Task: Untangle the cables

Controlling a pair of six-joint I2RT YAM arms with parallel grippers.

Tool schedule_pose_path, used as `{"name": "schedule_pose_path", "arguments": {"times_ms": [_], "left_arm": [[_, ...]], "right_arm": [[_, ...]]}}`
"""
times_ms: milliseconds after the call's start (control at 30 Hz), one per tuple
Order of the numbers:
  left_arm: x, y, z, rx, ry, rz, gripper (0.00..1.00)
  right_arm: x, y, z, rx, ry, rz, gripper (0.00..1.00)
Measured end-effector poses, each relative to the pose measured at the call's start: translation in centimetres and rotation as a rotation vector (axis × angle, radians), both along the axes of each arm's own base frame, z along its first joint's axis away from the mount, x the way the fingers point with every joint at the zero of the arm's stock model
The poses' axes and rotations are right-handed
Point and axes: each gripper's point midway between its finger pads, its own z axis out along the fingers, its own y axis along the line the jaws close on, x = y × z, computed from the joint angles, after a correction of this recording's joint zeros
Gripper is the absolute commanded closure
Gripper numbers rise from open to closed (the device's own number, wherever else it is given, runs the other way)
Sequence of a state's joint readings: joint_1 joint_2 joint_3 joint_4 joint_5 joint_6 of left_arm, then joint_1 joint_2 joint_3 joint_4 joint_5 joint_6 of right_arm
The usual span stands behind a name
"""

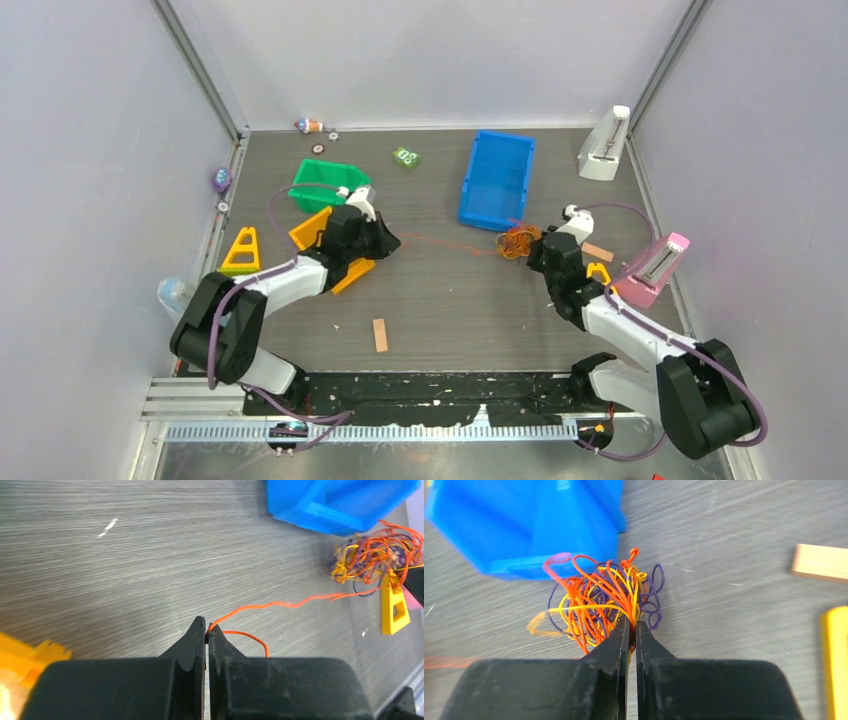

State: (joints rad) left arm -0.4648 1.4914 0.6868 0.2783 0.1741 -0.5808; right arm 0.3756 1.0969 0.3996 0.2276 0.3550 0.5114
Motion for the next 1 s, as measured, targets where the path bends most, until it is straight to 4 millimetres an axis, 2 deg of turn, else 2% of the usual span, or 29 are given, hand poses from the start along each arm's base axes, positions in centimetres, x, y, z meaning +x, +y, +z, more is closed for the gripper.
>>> {"name": "schedule_pose_path", "arguments": {"times_ms": [133,233,300,400,433,467,500,567,633,733,833,1000], "left_arm": [[-0.1,1.6,1.0,0.018,-0.042,0.069,1.0],[0.1,1.6,2.3,0.013,-0.089,0.063,0.98],[0.1,1.3,2.7,0.012,-0.102,0.046,0.81],[-0.3,0.5,2.6,0.031,-0.116,-0.011,0.38],[-0.5,0.1,2.7,0.033,-0.119,-0.028,0.31],[-0.7,-0.6,2.8,0.043,-0.132,-0.06,0.27],[-1.0,-1.4,3.0,0.049,-0.141,-0.093,0.25],[-1.7,-3.4,3.7,0.058,-0.171,-0.166,0.23],[-2.0,-5.0,4.2,0.063,-0.193,-0.223,0.22],[-2.1,-6.7,4.4,0.076,-0.199,-0.286,0.23],[-1.6,-7.0,3.6,0.105,-0.171,-0.3,0.25],[-1.5,-6.7,1.8,0.157,-0.089,-0.299,0.25]], "right_arm": [[-0.9,-2.0,-0.1,-0.018,-0.009,-0.08,0.95],[-0.9,-0.9,0.1,-0.007,-0.028,-0.003,0.95],[-0.8,1.5,0.7,0.032,-0.064,0.139,0.95],[-1.2,5.9,1.6,0.109,-0.114,0.377,0.93],[-1.6,7.4,1.9,0.135,-0.129,0.458,0.89],[-2.1,8.9,2.4,0.161,-0.151,0.54,0.66],[-2.7,10.4,3.0,0.182,-0.173,0.62,0.44],[-4.0,12.6,4.1,0.205,-0.217,0.748,0.26],[-4.6,13.5,4.7,0.206,-0.24,0.803,0.22],[-4.3,13.4,4.6,0.185,-0.238,0.792,0.24],[-3.4,12.9,3.8,0.154,-0.194,0.746,0.3],[-2.1,12.9,1.6,0.132,-0.092,0.715,0.33]]}}
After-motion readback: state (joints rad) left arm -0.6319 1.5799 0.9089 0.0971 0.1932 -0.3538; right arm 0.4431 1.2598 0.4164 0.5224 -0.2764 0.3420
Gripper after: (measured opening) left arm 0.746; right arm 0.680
